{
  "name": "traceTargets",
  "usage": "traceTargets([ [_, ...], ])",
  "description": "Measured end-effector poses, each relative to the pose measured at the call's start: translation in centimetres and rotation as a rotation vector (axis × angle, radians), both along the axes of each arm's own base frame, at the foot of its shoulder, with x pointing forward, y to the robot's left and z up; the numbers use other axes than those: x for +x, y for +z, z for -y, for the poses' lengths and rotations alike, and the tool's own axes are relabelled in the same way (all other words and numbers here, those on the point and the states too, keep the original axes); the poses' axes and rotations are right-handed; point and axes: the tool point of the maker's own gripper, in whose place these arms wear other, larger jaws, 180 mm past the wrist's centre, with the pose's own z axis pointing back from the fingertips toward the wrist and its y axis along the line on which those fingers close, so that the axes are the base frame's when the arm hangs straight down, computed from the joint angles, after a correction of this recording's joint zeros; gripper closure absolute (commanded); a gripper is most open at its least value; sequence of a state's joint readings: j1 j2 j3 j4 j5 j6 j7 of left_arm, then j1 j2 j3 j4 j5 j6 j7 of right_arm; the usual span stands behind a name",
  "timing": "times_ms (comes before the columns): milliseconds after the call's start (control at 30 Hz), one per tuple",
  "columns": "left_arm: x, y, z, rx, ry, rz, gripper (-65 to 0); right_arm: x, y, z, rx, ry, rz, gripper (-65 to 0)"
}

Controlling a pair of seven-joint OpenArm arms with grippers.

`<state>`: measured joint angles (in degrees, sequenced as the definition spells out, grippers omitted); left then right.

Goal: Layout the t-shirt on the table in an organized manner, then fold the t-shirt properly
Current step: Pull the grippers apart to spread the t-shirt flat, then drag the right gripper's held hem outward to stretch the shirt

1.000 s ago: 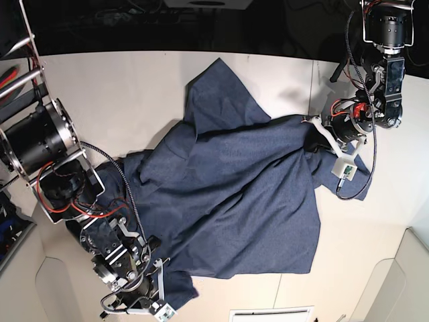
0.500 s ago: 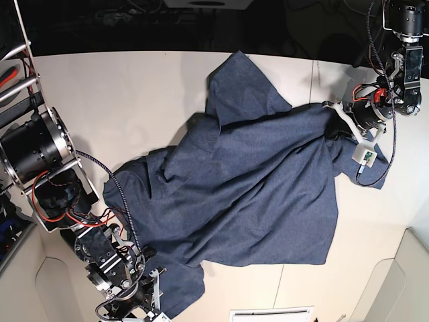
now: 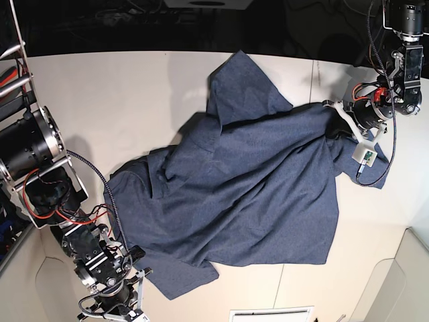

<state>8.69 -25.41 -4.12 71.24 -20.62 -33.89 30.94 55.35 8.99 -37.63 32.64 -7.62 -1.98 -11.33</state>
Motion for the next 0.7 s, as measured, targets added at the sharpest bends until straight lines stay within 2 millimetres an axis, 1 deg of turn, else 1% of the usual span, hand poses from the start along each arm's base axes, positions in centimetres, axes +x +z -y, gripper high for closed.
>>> traceTargets([
  [100, 0.1, 0.1, 0.1, 0.0, -0.002, 0.005, 0.0, -1.4, -2.3, -0.4, 0.04, -0.024, -0.062, 0.0],
  [167, 0.0, 0.1, 0.0, 0.002, -0.001, 0.005, 0.0, -2.8, -4.1, -1.3, 0.061, -0.02, -0.099, 0.0],
  [233, 0.1, 0.2, 0.0, 0.003, 0.001, 0.006, 0.0, -4.5, -5.6, -2.5, 0.075, -0.003, -0.13, 0.0],
  [333, 0.0, 0.2, 0.0, 0.004, 0.003, 0.002, 0.0, -7.4, -7.2, -5.1, 0.113, 0.037, -0.163, 0.0],
  [433, 0.0, 0.1, 0.2, -0.003, 0.008, 0.002, 0.0, -10.5, -8.0, -7.7, 0.128, 0.114, -0.201, 0.0],
  [467, 0.0, 0.2, 0.2, -0.003, 0.008, 0.003, 0.0, -11.4, -8.1, -8.3, 0.123, 0.136, -0.221, -3.0],
  [500, 0.1, 0.2, 0.2, -0.003, 0.007, 0.004, 0.0, -12.3, -8.1, -8.5, 0.115, 0.145, -0.247, -12.0],
  [533, 0.1, 0.2, 0.2, -0.003, 0.007, 0.004, 0.0, -12.9, -8.1, -8.2, 0.095, 0.145, -0.27, -19.1],
  [567, 0.1, 0.2, 0.2, -0.003, 0.007, 0.004, 0.0, -13.4, -8.0, -7.8, 0.075, 0.147, -0.295, -21.0],
  [600, 0.1, 0.2, 0.2, -0.003, 0.008, 0.003, 0.0, -13.8, -8.1, -7.2, 0.052, 0.145, -0.326, -21.0],
  [700, 0.1, 0.2, 0.1, -0.002, 0.008, 0.003, 0.0, -15.1, -9.3, -5.5, 0.095, 0.139, -0.447, -20.8],
])
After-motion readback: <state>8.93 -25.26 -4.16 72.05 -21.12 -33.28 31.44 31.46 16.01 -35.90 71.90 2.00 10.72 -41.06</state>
